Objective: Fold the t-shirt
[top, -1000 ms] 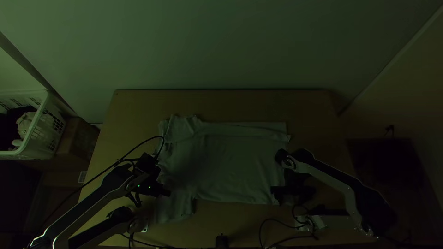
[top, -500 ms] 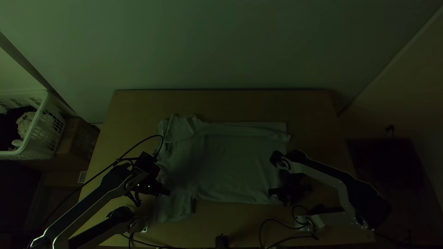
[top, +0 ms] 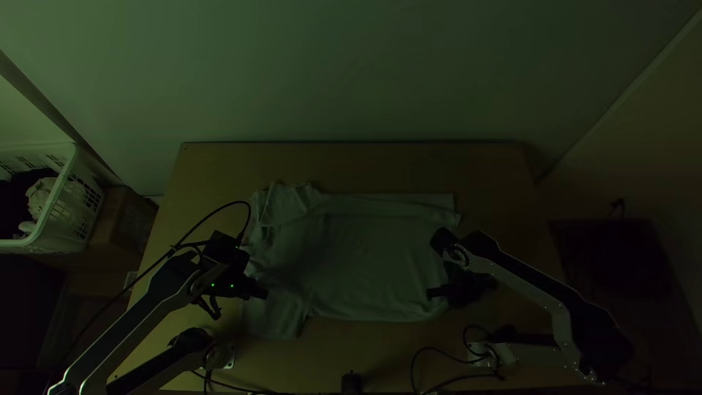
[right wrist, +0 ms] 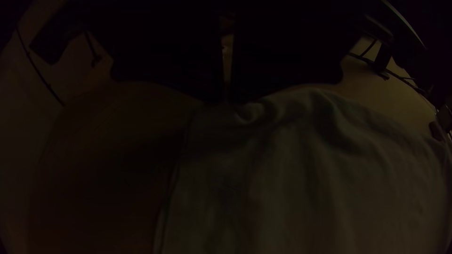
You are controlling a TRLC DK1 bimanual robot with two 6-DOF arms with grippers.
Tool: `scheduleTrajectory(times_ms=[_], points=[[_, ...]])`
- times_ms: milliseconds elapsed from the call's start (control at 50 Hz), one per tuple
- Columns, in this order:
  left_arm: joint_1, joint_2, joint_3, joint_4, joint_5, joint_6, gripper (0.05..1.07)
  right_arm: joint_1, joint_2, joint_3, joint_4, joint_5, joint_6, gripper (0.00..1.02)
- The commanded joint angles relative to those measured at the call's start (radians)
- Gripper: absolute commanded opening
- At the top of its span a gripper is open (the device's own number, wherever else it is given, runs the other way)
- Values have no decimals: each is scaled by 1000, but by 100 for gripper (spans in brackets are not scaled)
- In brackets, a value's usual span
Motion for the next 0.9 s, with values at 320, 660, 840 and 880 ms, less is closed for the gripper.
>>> scheduleTrajectory(times_ms=[320,660,840,880], points=[[130,12,66,63,33,49,8,-111,40,179,-39,99,-82,3],[216,142,197,114,67,74,8,-165,152,343,-24,124,-110,3],[252,253,289,132,76,89,8,-209,221,430,-19,131,-137,3],[264,276,310,137,84,101,8,-223,235,449,-17,133,-145,3]])
